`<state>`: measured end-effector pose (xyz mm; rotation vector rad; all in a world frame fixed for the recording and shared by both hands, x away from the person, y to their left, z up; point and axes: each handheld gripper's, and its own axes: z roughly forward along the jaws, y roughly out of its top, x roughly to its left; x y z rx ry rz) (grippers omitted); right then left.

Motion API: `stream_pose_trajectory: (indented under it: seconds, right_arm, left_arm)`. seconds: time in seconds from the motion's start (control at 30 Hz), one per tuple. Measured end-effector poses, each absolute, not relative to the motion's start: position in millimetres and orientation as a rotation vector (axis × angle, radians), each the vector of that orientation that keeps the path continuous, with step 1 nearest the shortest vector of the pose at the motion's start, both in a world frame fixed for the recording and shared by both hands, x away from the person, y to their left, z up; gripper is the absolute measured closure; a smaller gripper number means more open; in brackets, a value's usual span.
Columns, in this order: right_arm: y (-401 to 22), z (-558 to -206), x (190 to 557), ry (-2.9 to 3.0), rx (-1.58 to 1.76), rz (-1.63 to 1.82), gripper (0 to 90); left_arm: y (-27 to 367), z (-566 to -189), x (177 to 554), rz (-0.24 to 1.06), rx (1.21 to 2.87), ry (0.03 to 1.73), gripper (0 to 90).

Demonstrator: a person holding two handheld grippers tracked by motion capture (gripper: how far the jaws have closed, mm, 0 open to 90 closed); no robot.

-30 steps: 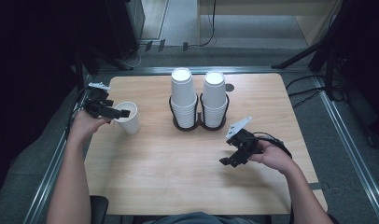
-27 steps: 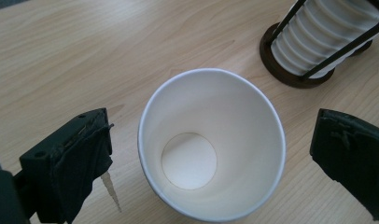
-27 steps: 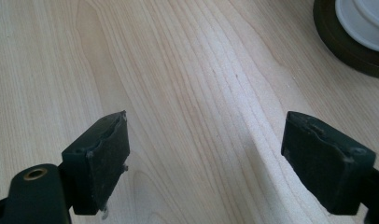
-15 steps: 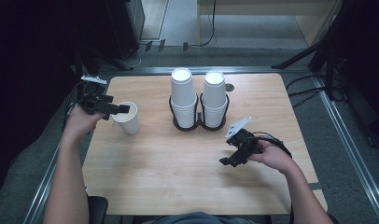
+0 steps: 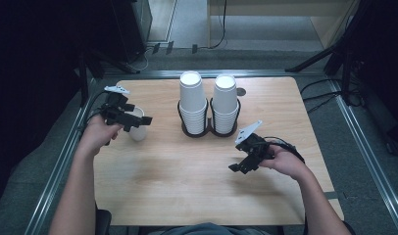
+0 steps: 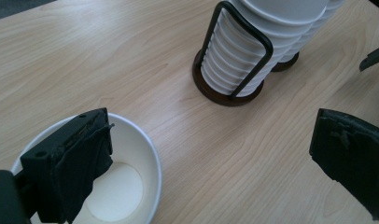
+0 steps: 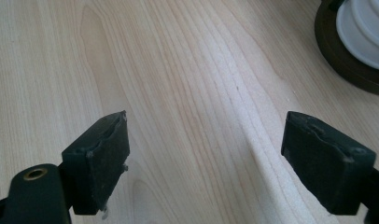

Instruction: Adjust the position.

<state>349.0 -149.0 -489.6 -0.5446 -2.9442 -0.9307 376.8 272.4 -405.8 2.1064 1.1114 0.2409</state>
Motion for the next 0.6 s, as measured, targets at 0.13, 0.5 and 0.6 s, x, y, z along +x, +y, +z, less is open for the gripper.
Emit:
stream_pose_trajectory:
  seconds: [0.13, 0.5, 0.6]
  right_arm:
    - [-147.7, -489.2, 350.7, -2.953, -0.540, -0.941, 15.5]
    - [-142.5, -488.7, 354.5, -2.952, -0.532, -0.955, 15.5]
    - [-141.6, -488.6, 355.1, -2.953, -0.540, -0.955, 15.5]
  left_arm:
    - [259.8, -411.7, 373.9, 0.255, 2.127, 1.083, 0.0]
    - [229.0, -423.2, 360.6, 0.271, 2.137, 1.039, 0.0]
    - [220.1, -427.8, 357.8, 0.280, 2.136, 1.018, 0.0]
